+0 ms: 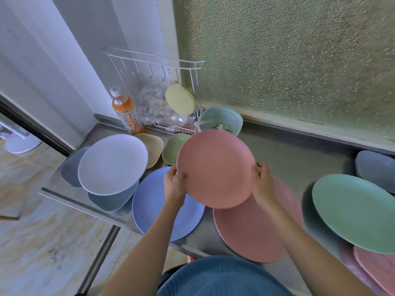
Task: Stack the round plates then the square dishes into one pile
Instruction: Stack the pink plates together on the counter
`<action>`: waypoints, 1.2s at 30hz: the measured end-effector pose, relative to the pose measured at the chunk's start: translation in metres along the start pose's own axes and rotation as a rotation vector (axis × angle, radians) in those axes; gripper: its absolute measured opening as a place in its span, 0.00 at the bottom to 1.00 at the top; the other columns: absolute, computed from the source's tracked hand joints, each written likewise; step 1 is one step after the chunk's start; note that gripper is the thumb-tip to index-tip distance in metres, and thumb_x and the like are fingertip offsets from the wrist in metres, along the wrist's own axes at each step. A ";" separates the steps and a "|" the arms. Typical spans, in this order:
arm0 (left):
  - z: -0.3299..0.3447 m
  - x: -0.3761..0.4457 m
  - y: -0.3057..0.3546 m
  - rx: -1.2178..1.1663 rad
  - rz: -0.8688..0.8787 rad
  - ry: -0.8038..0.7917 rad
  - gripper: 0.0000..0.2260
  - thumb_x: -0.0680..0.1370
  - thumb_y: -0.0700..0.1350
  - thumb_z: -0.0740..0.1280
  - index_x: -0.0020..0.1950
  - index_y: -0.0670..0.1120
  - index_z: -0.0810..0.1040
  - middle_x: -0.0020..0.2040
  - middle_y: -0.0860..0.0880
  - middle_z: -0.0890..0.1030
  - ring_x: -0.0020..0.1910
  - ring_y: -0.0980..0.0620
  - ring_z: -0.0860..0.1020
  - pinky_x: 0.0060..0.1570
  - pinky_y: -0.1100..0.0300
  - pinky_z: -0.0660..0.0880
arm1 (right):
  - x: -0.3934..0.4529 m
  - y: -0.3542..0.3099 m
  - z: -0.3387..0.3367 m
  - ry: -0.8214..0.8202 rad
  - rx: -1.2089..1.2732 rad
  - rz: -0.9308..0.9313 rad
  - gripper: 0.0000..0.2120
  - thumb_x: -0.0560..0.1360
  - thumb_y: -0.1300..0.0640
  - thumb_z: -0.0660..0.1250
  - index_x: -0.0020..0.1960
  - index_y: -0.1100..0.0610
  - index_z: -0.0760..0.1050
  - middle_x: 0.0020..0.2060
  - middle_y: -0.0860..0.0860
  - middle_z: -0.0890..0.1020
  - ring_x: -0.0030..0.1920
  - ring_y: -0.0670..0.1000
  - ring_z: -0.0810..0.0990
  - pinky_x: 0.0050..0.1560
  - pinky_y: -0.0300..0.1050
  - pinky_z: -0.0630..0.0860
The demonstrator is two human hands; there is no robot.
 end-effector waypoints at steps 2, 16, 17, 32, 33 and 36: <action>0.018 -0.006 -0.001 0.123 0.007 -0.100 0.10 0.69 0.44 0.58 0.30 0.45 0.60 0.29 0.49 0.62 0.30 0.49 0.60 0.27 0.61 0.58 | -0.003 0.013 -0.019 0.060 -0.067 -0.017 0.10 0.81 0.57 0.51 0.54 0.61 0.68 0.42 0.54 0.74 0.44 0.56 0.73 0.42 0.46 0.64; 0.087 -0.055 -0.045 1.201 0.228 -0.430 0.18 0.77 0.39 0.51 0.68 0.43 0.57 0.45 0.42 0.81 0.41 0.38 0.79 0.41 0.50 0.74 | -0.048 0.094 -0.107 0.060 -0.650 0.046 0.23 0.81 0.51 0.51 0.75 0.45 0.53 0.56 0.59 0.80 0.53 0.61 0.78 0.49 0.51 0.73; 0.087 -0.055 -0.048 1.234 0.234 -0.422 0.20 0.77 0.38 0.51 0.69 0.43 0.56 0.45 0.42 0.81 0.42 0.38 0.80 0.41 0.50 0.74 | -0.050 0.097 -0.106 0.036 -0.681 0.047 0.24 0.81 0.50 0.50 0.76 0.44 0.50 0.53 0.59 0.81 0.51 0.61 0.79 0.47 0.50 0.73; 0.080 -0.058 -0.050 1.492 0.297 -0.329 0.32 0.75 0.35 0.52 0.77 0.46 0.46 0.33 0.49 0.74 0.27 0.48 0.69 0.27 0.58 0.61 | -0.036 0.094 -0.099 -0.079 -0.862 0.085 0.23 0.81 0.49 0.45 0.75 0.40 0.47 0.34 0.50 0.71 0.36 0.52 0.70 0.39 0.44 0.65; 0.080 -0.060 -0.050 1.492 0.324 -0.314 0.31 0.75 0.35 0.52 0.77 0.45 0.47 0.42 0.48 0.79 0.33 0.46 0.73 0.29 0.57 0.64 | -0.036 0.095 -0.099 -0.085 -0.873 0.072 0.24 0.81 0.49 0.45 0.75 0.40 0.45 0.35 0.50 0.72 0.36 0.53 0.70 0.39 0.44 0.66; 0.076 -0.064 -0.055 1.465 0.393 -0.246 0.29 0.77 0.38 0.53 0.77 0.47 0.50 0.59 0.46 0.73 0.49 0.45 0.74 0.35 0.56 0.68 | -0.035 0.096 -0.099 -0.095 -0.909 0.052 0.25 0.80 0.50 0.47 0.75 0.41 0.44 0.35 0.50 0.73 0.35 0.53 0.71 0.37 0.44 0.67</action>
Point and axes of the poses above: each hand's wrist, its own x-axis towards the middle knuckle, its own z-axis out of the palm, y = z × x, the point moved 3 cm from there along x, towards the middle knuckle
